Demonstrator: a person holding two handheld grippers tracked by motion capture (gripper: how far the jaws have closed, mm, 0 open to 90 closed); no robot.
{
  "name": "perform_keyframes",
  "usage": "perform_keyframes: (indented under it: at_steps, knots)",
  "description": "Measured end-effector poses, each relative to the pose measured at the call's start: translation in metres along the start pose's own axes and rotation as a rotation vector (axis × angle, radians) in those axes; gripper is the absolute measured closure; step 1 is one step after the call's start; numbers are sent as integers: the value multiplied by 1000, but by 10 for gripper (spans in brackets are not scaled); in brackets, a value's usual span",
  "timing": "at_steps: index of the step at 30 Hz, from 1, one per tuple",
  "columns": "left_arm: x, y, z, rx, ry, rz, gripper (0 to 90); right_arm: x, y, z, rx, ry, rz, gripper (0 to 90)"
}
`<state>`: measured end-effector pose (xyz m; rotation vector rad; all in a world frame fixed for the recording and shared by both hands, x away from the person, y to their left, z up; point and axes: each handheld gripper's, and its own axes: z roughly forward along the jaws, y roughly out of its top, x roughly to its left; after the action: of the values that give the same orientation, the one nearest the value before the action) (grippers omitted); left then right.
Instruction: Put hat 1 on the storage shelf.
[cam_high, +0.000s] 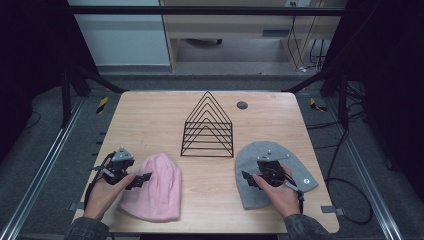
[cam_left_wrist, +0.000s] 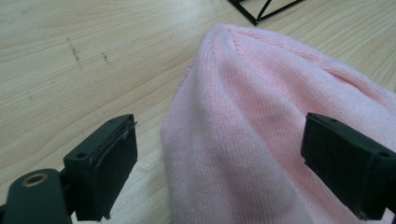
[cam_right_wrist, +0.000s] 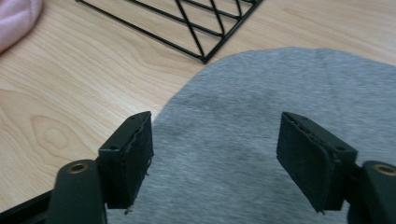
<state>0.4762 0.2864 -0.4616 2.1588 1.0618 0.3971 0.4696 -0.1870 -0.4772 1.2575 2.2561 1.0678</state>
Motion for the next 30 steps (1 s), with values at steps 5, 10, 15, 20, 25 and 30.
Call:
perform_keyframes:
  at_steps: [5,10,15,20,25,30]
  knots:
    - [-5,4,-3,-3,-26,11,116,-4,-2,-2,20,-45,-27,299]
    - [-10,18,-7,25,-29,48,177,-5,-4,-4,13,-78,-43,308]
    - [-7,50,-9,92,-45,96,194,-8,-4,-5,33,-96,-16,291]
    - [0,67,-3,124,-46,107,224,-8,-4,-5,46,-107,-5,249]
    - [5,70,18,171,-65,111,314,-7,-3,-3,48,-102,-18,251]
    - [11,66,31,241,-79,96,371,-7,-4,-3,60,-101,-21,251]
